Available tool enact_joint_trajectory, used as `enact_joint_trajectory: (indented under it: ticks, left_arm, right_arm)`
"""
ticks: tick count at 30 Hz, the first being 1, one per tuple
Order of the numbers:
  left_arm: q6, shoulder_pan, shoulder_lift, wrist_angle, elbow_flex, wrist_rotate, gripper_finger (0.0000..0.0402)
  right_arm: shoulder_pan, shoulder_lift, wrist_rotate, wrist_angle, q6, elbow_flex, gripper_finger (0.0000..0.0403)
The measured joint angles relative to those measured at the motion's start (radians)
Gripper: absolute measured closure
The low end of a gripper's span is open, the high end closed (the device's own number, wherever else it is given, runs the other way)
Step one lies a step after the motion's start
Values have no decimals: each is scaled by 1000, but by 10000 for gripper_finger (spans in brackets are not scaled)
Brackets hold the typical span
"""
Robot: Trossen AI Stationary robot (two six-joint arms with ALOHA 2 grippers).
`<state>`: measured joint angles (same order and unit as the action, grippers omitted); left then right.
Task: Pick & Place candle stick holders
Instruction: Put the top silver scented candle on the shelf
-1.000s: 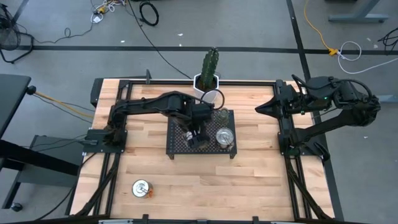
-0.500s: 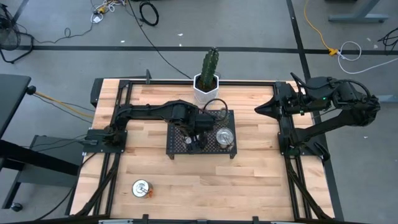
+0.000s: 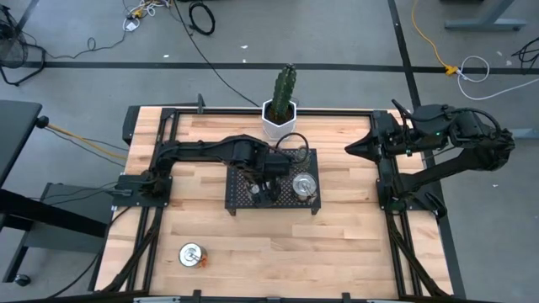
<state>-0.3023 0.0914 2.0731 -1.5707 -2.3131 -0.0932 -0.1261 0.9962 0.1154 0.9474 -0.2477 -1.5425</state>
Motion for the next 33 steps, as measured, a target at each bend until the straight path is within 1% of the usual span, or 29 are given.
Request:
enact_joint_trajectory:
  ticks: [5, 20, 25, 28, 33]
  left_arm:
    - [1, 0, 15, 4, -1, 23, 32]
    - [-8, -10, 18, 2, -1, 27, 24]
    - [-7, -10, 19, 1, -1, 28, 11]
    - [-4, -11, 23, -4, 1, 60, 5]
    - [-7, -13, 24, -2, 2, 68, 7]
  right_arm:
    - [0, 0, 0, 5, 2, 0, 380]
    - [0, 0, 0, 5, 24, 0, 380]
    - [0, 0, 0, 5, 24, 0, 380]
    - [0, 0, 0, 5, 25, 0, 380]
    - [0, 0, 0, 5, 25, 0, 380]
